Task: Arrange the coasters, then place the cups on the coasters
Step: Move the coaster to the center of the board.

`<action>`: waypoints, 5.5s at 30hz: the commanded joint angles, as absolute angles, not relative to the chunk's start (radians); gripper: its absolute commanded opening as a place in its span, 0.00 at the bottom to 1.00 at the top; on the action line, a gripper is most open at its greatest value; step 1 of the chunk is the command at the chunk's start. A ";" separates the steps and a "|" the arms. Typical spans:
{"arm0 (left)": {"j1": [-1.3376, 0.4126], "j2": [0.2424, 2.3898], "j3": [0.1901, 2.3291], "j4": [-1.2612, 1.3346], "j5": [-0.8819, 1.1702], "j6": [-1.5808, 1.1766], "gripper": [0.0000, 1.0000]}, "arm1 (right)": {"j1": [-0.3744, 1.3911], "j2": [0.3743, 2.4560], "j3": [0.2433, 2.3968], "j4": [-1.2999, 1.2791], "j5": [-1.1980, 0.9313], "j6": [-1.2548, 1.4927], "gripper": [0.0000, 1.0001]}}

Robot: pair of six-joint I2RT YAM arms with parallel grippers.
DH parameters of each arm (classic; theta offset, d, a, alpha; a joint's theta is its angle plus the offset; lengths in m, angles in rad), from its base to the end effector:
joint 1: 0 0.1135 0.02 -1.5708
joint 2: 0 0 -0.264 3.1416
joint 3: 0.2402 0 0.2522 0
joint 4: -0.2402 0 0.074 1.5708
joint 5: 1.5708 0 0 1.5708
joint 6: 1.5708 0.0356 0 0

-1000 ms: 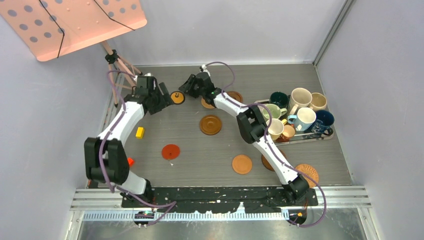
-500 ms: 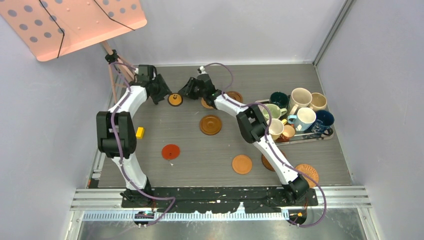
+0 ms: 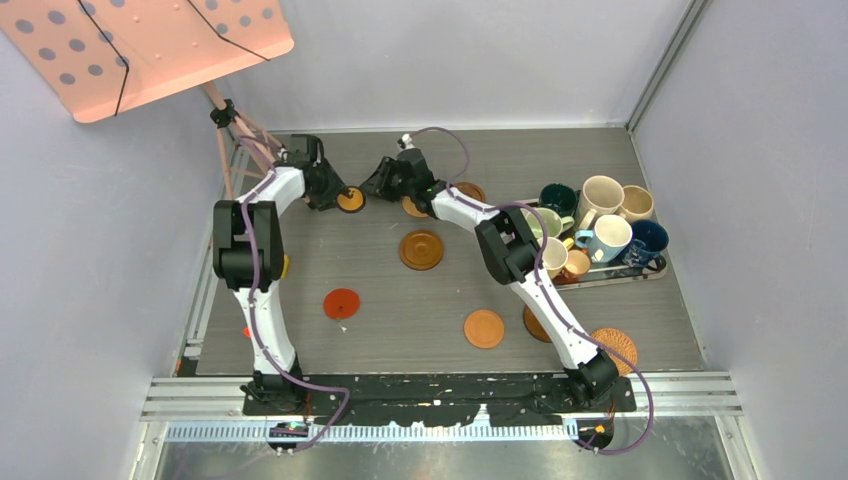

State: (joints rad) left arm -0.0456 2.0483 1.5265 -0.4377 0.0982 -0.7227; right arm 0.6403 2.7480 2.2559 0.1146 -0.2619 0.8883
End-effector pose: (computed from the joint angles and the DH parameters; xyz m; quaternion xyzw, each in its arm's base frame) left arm 0.4458 -0.0238 0.1883 -0.3024 0.9033 -0.1560 0.2611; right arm 0.4827 0.3711 0.1119 0.0286 0.8229 0.4635 0.3274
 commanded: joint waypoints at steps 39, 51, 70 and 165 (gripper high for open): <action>-0.007 2.210 1.804 -0.517 0.184 -0.892 0.49 | 0.591 2.619 2.147 0.044 -0.166 0.863 0.38; -0.005 2.299 1.870 -0.543 0.188 -0.921 0.49 | 0.554 2.435 1.980 0.106 -0.170 0.807 0.39; -0.109 2.250 1.773 -0.518 0.180 -0.982 0.50 | 0.484 2.053 1.606 0.287 -0.173 0.777 0.39; 0.085 1.854 1.288 -0.474 0.175 -0.869 0.49 | 0.680 2.840 2.515 0.049 -0.007 0.928 0.45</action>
